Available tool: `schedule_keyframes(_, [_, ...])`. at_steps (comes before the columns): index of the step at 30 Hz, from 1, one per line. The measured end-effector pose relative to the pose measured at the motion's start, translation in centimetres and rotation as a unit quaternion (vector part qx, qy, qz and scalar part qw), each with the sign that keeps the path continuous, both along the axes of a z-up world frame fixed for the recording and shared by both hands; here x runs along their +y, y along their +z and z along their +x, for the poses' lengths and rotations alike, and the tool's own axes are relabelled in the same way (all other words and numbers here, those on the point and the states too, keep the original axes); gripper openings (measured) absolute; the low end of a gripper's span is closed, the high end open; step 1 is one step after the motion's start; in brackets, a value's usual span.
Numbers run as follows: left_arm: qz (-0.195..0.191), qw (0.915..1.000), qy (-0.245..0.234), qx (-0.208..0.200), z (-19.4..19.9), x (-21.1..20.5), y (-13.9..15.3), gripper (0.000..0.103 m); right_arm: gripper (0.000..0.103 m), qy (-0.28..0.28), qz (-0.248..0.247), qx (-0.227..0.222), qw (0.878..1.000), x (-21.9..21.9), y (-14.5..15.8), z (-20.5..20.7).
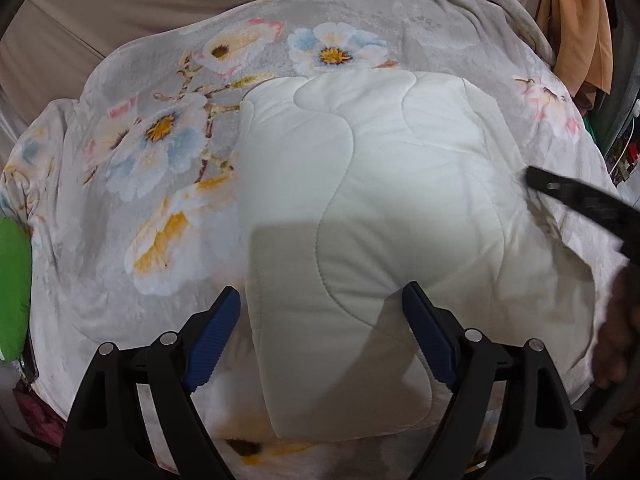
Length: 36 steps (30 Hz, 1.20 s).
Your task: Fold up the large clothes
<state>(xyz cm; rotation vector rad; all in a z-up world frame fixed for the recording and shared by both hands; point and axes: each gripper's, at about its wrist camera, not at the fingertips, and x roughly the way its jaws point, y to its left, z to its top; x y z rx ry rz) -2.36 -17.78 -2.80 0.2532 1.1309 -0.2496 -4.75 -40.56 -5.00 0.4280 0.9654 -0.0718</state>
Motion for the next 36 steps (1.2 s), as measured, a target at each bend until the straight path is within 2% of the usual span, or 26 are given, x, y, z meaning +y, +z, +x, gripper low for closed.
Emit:
schedule_keyframes(1, [-0.001, 1.0, -0.002, 0.0, 0.0, 0.1, 0.0, 0.081, 0.015, -0.005, 0.008, -0.007, 1.0, -0.2, 0.9, -1.3])
schedule_keyframes(2, [-0.003, 1.0, -0.002, 0.001, 0.1, 0.1, 0.0, 0.081, 0.022, -0.013, 0.019, -0.01, 1.0, -0.7, 1.6, -2.9])
schedule_keyframes(3, [-0.006, 1.0, -0.002, 0.002, 0.1, 0.2, 0.0, 0.081, 0.035, -0.022, 0.034, -0.009, 0.999, -1.1, 2.0, -4.5])
schedule_keyframes(5, [-0.019, 0.9998, 0.001, 0.01, 0.2, 0.7, -0.1, 0.081, 0.049, -0.039, 0.069, 0.001, 0.997, -1.5, 1.7, -7.2])
schedule_keyframes(8, [-0.032, 0.9992, 0.007, 0.022, 0.2, 1.1, -0.5, 0.082, 0.05, -0.056, 0.115, 0.047, 0.991, -1.7, -0.4, -9.5])
schedule_keyframes(10, [-0.034, 0.999, 0.007, 0.028, 0.3, 1.2, -0.9, 0.083, 0.05, -0.069, 0.149, 0.054, 0.985, -1.7, -1.5, -10.1])
schedule_keyframes(12, [-0.035, 0.9987, 0.01, 0.035, 0.4, 1.3, -1.1, 0.083, 0.05, -0.078, 0.168, 0.05, 0.981, -1.5, -1.4, -10.3])
schedule_keyframes(17, [-0.042, 0.9982, 0.016, 0.04, 0.6, 1.7, -0.9, 0.083, 0.049, -0.048, 0.147, 0.032, 0.987, -0.3, 0.1, -9.8])
schedule_keyframes(19, [-0.04, 0.9982, 0.011, 0.043, 0.6, 1.6, -1.1, 0.083, 0.029, -0.033, 0.09, 0.052, 0.994, 0.3, -0.5, -9.4])
schedule_keyframes(20, [-0.041, 0.9981, 0.009, 0.044, 0.5, 1.5, -1.3, 0.083, 0.014, -0.021, 0.052, 0.078, 0.995, 0.5, -1.6, -9.0])
schedule_keyframes(21, [-0.041, 0.9981, 0.007, 0.045, 0.4, 1.4, -1.5, 0.087, 0.015, -0.012, 0.024, 0.109, 0.994, 0.9, -3.6, -8.6])
schedule_keyframes(23, [-0.043, 0.9976, 0.001, 0.055, 0.3, 1.1, -2.2, 0.088, 0.015, -0.024, 0.038, 0.131, 0.99, 0.5, -6.5, -8.8])
schedule_keyframes(24, [-0.042, 0.9976, 0.001, 0.055, 0.1, 1.0, -2.3, 0.088, 0.016, -0.026, 0.041, 0.131, 0.99, 0.2, -6.7, -8.8])
schedule_keyframes(27, [-0.045, 0.998, 0.002, 0.045, 0.0, 1.1, -1.7, 0.088, 0.018, -0.021, 0.049, 0.109, 0.993, -0.5, -4.1, -8.6])
schedule_keyframes(31, [-0.079, 0.9953, 0.022, 0.051, 0.4, 2.0, -0.8, 0.087, 0.027, -0.03, 0.056, 0.054, 0.997, -2.4, -0.6, -7.6])
schedule_keyframes(33, [-0.094, 0.9943, 0.028, 0.043, 0.5, 2.0, 0.0, 0.087, 0.035, -0.036, 0.08, 0.046, 0.995, -3.7, -0.9, -6.3])
schedule_keyframes(36, [-0.102, 0.994, 0.021, 0.031, 0.7, 1.2, 0.9, 0.087, 0.036, -0.031, 0.116, 0.07, 0.99, -4.5, -3.7, -3.8])
